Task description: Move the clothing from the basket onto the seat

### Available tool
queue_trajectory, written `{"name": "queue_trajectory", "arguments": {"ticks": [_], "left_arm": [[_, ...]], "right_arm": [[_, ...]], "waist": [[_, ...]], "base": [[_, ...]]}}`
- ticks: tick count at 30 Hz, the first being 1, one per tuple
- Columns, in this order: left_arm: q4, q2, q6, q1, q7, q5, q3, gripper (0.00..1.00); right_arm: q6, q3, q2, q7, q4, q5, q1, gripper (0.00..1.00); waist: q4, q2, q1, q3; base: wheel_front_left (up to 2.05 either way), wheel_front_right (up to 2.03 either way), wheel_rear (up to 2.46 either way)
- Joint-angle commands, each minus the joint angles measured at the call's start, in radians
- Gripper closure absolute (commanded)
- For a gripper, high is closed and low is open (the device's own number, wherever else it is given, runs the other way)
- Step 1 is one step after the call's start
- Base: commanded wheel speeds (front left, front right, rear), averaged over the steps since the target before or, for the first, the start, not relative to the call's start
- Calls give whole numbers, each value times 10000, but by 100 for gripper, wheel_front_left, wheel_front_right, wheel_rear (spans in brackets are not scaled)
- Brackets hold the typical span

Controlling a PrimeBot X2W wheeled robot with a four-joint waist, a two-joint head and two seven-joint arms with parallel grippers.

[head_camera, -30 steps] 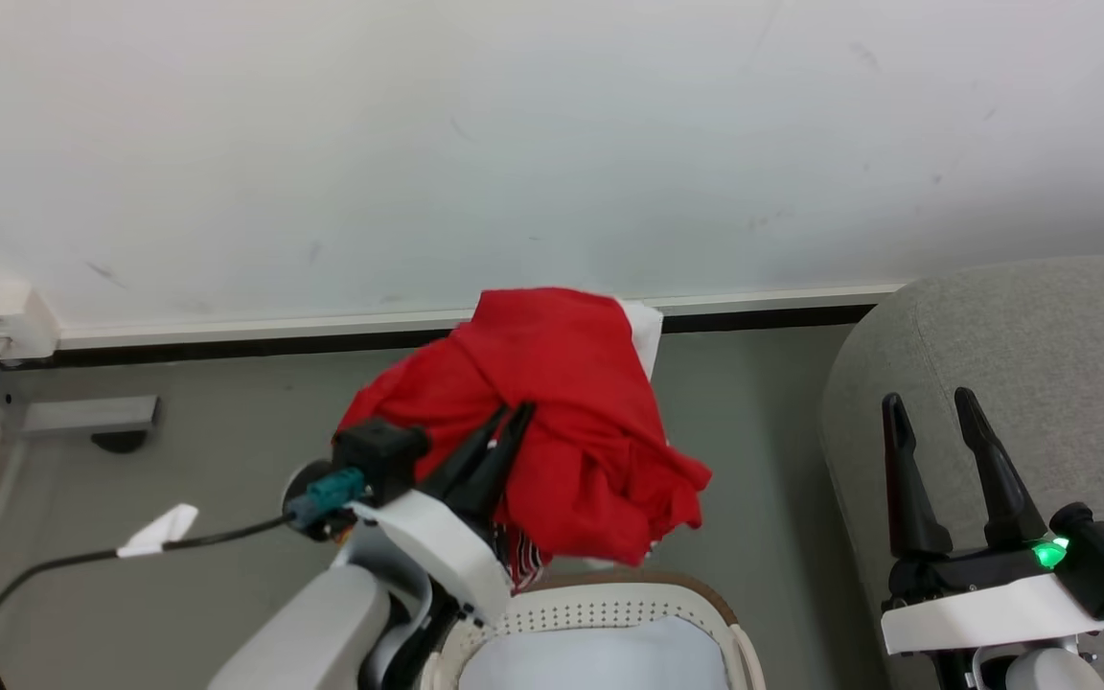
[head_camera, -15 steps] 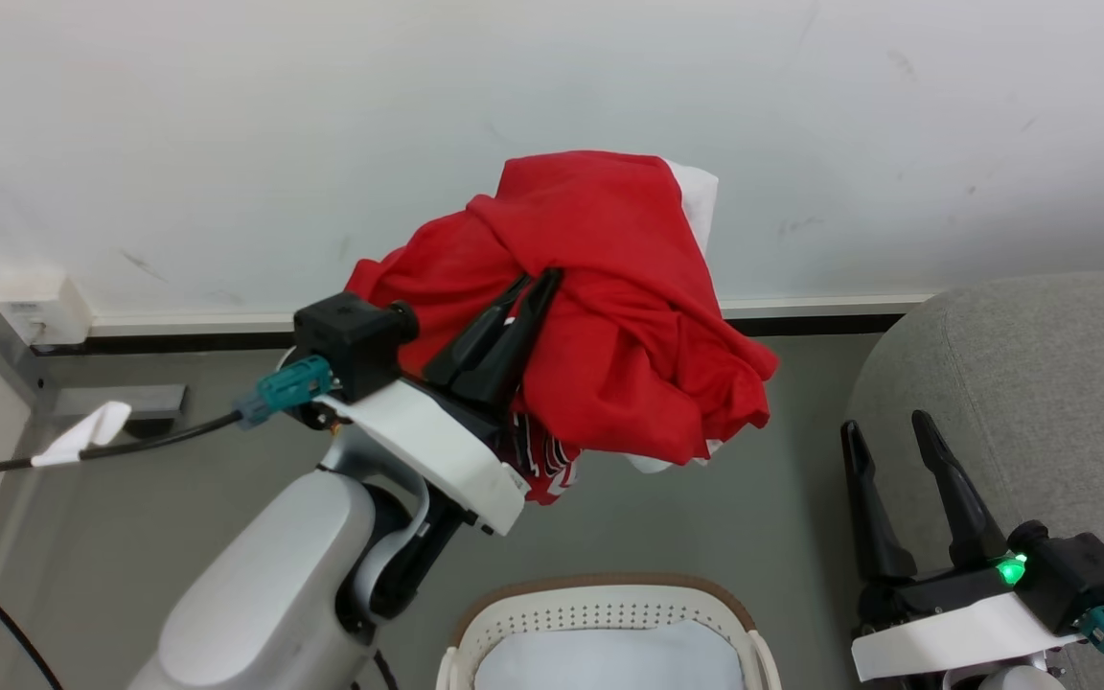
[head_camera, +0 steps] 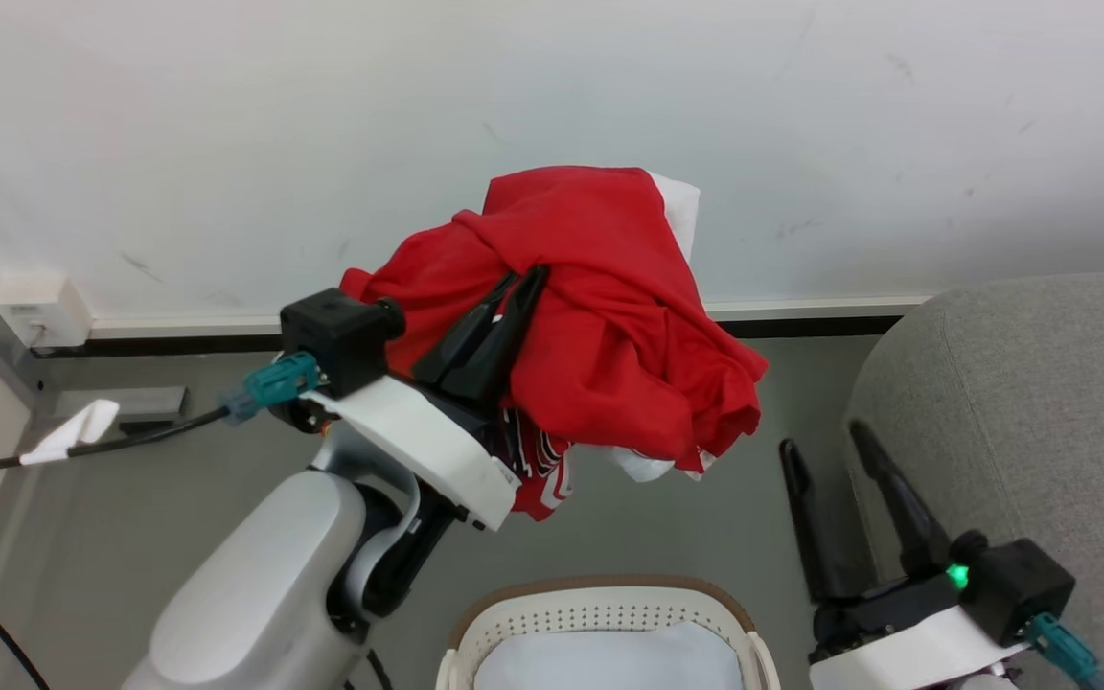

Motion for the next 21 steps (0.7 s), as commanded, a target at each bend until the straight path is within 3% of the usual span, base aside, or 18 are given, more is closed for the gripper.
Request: {"name": "queue_trajectory", "arguments": {"ticks": [1,6,11,21], "left_arm": [[16,45,-15,14,-66,-60,62,100],[185,-2,-56,-50,-82,-128,38,100],[295,-134,-87,-23,-91,-170,-111,100],[542,-656,-235,133,-27,-207,-660,100]], "right_arm": [[-21,299,-125,53,-82,-59,-6,0],[-21,1590,-575,155,-131,64,-172,0],[-21,2393,-634,189,293,180,-529,0],[-21,2807,-471,65,1458,312,-1294,0]], "waist": [[1,0,0,4],[27,0,0,-11],[166,0,0,-68],[801,0,0,-270]], "base": [[0,0,0],[0,0,0],[0,0,0],[0,0,0]]}}
